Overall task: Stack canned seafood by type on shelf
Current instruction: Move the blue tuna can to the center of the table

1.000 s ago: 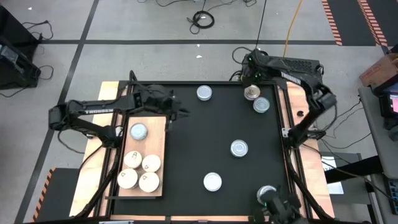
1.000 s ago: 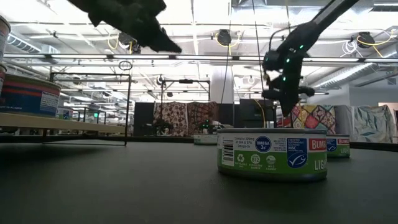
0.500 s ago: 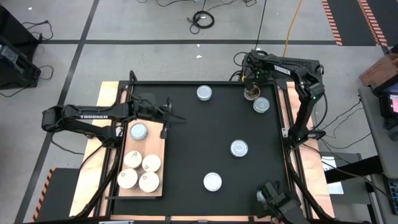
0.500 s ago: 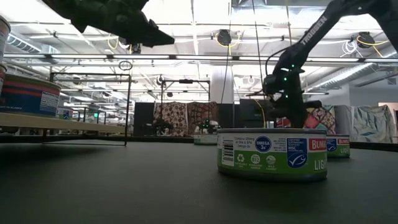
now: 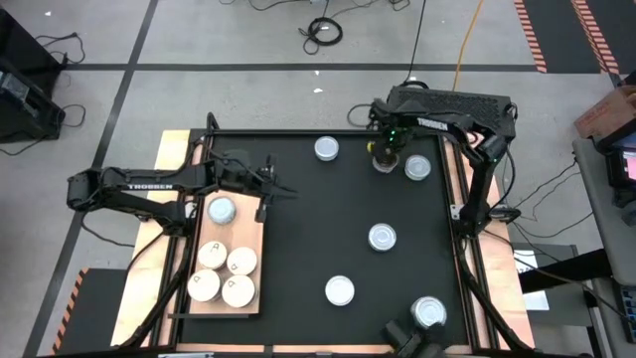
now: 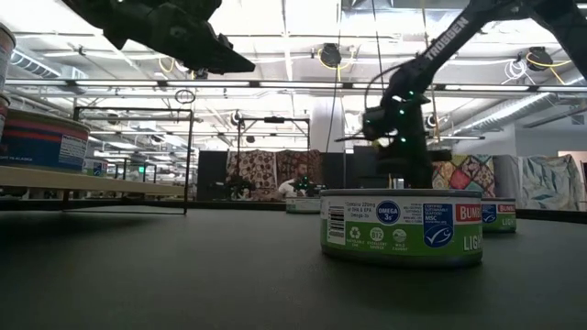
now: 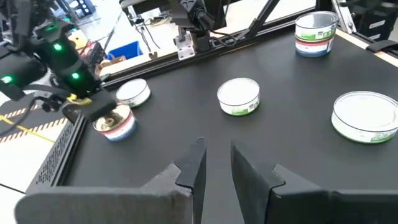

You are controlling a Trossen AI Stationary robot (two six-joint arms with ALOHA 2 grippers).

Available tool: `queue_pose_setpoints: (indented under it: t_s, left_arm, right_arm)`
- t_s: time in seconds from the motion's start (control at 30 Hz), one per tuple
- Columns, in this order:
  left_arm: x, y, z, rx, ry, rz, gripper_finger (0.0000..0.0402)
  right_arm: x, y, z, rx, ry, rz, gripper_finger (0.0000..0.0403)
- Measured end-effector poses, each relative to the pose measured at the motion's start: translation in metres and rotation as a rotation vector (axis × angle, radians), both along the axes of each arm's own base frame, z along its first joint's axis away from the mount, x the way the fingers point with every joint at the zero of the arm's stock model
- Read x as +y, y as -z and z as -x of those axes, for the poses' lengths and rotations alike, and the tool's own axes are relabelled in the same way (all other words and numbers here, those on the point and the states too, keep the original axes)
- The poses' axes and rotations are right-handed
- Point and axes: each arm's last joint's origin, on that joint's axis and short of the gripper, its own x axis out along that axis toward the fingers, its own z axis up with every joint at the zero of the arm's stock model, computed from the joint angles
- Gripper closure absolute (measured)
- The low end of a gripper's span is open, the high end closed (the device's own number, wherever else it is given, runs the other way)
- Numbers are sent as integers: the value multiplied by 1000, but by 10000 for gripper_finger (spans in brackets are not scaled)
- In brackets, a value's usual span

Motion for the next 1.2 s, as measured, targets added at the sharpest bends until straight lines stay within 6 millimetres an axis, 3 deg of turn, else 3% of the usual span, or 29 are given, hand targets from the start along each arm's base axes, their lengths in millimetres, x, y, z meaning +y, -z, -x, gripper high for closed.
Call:
queue_pose_setpoints:
  t_s: [0.6, 1.03, 1.2]
  left_arm:
    - [0, 1, 0, 8, -2, 4, 324]
    - [-1, 9, 4, 105, -5, 26, 324]
    - [-1, 14, 7, 164, -15, 45, 324]
  right_arm:
    - [126, -1, -107, -158, -409, 37, 403]
    - [221, -8, -155, -414, -669, 107, 403]
    - [239, -9, -153, -383, -734, 93, 403]
